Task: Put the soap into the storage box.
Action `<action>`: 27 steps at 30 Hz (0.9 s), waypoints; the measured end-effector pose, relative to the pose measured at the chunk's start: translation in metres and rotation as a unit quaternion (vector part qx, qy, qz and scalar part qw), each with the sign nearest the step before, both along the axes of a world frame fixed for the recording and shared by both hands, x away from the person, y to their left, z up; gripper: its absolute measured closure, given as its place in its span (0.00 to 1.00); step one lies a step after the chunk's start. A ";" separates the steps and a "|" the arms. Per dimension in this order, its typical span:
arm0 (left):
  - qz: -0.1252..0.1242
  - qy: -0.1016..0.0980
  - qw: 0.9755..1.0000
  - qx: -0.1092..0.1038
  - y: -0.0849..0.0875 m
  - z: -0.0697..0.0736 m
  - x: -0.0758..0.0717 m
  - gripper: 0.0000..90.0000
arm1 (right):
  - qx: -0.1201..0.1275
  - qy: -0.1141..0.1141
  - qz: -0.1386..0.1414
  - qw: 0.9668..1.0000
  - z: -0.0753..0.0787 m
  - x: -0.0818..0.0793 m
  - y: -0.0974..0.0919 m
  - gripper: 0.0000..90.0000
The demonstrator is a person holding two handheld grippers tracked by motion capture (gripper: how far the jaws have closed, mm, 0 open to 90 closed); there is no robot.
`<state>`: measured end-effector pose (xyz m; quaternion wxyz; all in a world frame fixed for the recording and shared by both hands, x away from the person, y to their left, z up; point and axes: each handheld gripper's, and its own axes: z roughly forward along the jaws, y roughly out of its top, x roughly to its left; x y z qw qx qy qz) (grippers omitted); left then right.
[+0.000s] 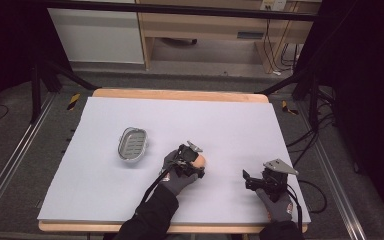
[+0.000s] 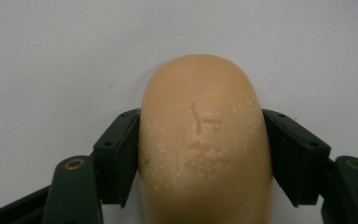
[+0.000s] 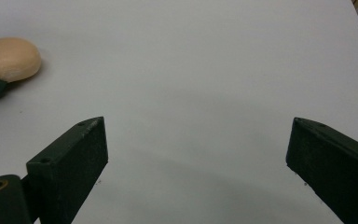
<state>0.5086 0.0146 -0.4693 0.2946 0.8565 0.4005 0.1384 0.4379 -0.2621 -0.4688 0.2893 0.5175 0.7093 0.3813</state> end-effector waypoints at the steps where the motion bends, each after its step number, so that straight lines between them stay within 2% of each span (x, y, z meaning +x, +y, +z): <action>1: -0.001 0.000 1.000 -0.002 0.000 0.000 0.000 0.35 | -0.002 0.000 0.000 1.000 0.000 0.000 0.000 0.06; 15: -0.008 -0.010 1.000 -0.024 0.010 0.015 -0.008 0.35 | -0.002 0.000 -0.002 1.000 0.000 0.000 0.000 0.06; 27: 0.000 -0.029 0.999 -0.038 0.027 0.031 -0.015 0.35 | -0.001 -0.001 -0.002 1.000 0.000 0.000 -0.001 0.06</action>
